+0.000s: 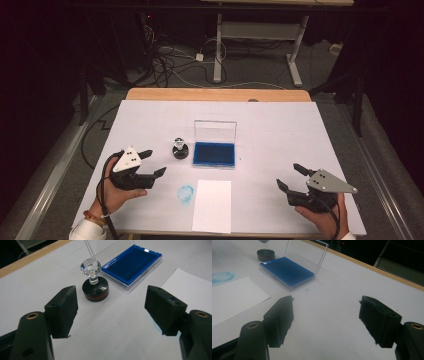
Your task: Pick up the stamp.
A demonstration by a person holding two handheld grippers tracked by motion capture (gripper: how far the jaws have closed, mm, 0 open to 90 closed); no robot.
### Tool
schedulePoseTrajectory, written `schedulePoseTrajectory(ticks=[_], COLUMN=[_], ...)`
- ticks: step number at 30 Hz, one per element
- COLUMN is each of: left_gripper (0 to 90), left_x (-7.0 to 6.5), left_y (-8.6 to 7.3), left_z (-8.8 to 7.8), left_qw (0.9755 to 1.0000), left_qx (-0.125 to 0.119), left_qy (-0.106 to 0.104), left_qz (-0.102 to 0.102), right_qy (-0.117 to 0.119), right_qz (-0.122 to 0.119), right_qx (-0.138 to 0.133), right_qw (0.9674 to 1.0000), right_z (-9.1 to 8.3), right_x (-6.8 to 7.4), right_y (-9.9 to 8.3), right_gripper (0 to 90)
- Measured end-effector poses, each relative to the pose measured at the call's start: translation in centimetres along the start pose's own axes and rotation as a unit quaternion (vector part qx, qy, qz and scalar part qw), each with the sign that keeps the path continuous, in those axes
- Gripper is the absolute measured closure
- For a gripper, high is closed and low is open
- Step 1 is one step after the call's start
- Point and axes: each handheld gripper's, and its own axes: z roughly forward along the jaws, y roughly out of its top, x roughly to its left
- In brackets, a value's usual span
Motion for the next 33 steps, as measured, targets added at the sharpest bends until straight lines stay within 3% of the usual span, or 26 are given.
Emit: schedulePoseTrajectory(ticks=[12,22,30,33], left_gripper=[25.7,25.3,25.0,24.9], left_x=[1.7,2.2,2.6,3.0], left_y=[1.6,2.7,3.8,4.2], left_z=[1.4,3.0,5.2,6.1], left_qw=[0.9999,0.9997,0.9984,0.9981], left_qx=[0.008,0.020,0.054,0.059], left_qy=[-0.003,-0.011,-0.013,-0.018], left_qz=[-0.008,-0.004,0.008,0.002], right_qy=[0.000,-0.001,-0.001,0.001], right_qz=[-0.003,-0.002,-0.002,-0.004], right_qx=[0.002,0.000,0.004,0.007], right_qw=[1.0000,1.0000,1.0000,1.0000], right_z=[0.0,0.1,0.2,0.2], right_x=[0.1,0.1,0.2,0.2], right_y=[0.0,0.0,-0.1,-0.1], right_gripper=[28.5,28.8,28.7,28.7])
